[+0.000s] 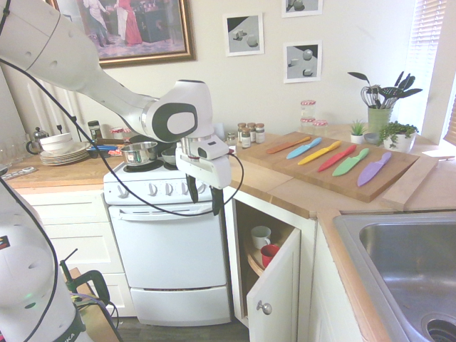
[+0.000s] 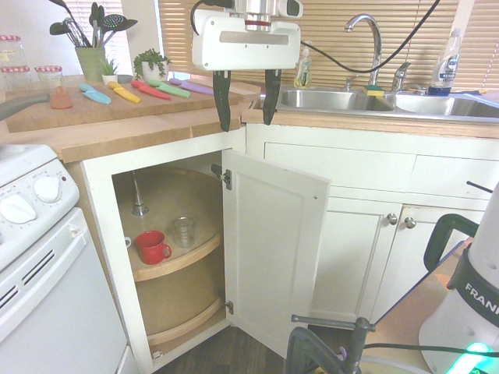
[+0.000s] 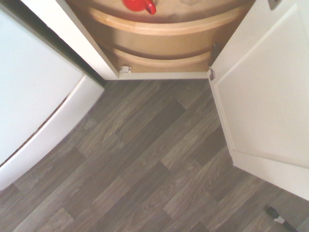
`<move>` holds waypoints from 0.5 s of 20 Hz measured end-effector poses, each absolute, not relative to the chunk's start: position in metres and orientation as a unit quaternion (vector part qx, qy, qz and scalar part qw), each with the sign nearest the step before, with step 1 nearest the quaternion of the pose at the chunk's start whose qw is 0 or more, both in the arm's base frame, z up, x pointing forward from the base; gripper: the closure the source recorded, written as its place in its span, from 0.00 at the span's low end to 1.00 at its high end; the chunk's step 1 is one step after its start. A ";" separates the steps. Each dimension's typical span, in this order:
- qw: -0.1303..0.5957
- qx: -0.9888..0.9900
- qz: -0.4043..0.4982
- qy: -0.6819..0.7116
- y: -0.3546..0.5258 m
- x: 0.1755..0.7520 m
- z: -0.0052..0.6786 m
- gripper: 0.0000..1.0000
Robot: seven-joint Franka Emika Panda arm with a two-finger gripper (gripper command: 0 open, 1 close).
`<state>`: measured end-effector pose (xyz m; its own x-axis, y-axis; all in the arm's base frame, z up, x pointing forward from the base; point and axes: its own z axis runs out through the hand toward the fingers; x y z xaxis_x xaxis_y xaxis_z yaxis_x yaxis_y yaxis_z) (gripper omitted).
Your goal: Close the cabinet
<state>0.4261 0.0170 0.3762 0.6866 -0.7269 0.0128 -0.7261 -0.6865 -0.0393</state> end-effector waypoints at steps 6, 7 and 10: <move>0.015 -0.918 -0.005 0.396 0.019 0.426 0.358 0.00; 0.016 -0.916 -0.005 0.400 0.014 0.427 0.351 0.00; 0.030 -0.906 -0.003 0.421 -0.051 0.428 0.318 0.00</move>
